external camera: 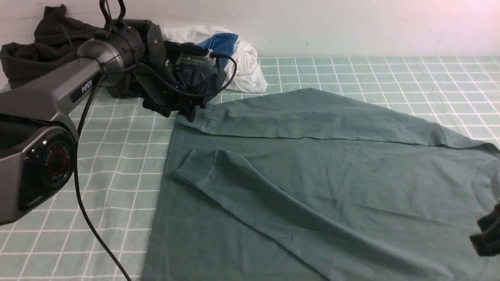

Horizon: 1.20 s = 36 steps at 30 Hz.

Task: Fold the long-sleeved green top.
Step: Use the left arm to clamp the cuff farthest from it, then use the left arm to drag and drop the cuff onto the cuff closest to the left arm

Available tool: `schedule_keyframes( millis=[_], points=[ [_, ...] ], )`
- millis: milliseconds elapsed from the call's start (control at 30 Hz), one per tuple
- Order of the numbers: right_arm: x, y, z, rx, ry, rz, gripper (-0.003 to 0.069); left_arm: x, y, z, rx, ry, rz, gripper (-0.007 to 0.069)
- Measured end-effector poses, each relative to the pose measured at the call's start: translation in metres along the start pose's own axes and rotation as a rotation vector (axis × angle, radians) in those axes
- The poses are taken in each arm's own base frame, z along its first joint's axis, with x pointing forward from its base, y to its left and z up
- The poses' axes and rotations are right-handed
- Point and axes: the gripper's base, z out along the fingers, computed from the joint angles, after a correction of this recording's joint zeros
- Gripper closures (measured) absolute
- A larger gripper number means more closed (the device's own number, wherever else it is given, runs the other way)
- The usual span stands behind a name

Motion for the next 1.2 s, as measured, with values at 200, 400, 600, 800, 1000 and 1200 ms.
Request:
schedule_keyframes(
  millis=[200,400,600,800,1000,1200],
  points=[
    [-0.002,0.001,0.007,-0.001,0.018,-0.002,0.0673,0.003,0.000,0.016,0.015,-0.004,-0.018,0.0221],
    [-0.003,0.001,0.007,-0.002,0.018,-0.001,0.0673,0.004,-0.001,0.020,0.026,-0.003,-0.027,0.0303],
    [-0.003,0.001,0.007,-0.002,0.017,-0.002,0.0673,0.004,-0.001,0.020,0.030,-0.004,-0.031,0.0423],
    [-0.003,0.001,0.007,-0.002,0.012,-0.001,0.0673,0.002,-0.001,0.015,0.032,-0.015,-0.002,0.0497],
    [-0.004,0.001,0.007,-0.003,0.004,-0.001,0.0673,0.002,-0.004,0.003,0.044,0.016,0.013,0.0592],
    [-0.004,0.002,0.007,-0.005,0.003,-0.007,0.0673,0.001,-0.026,-0.041,0.073,0.083,0.066,0.0598]
  ],
)
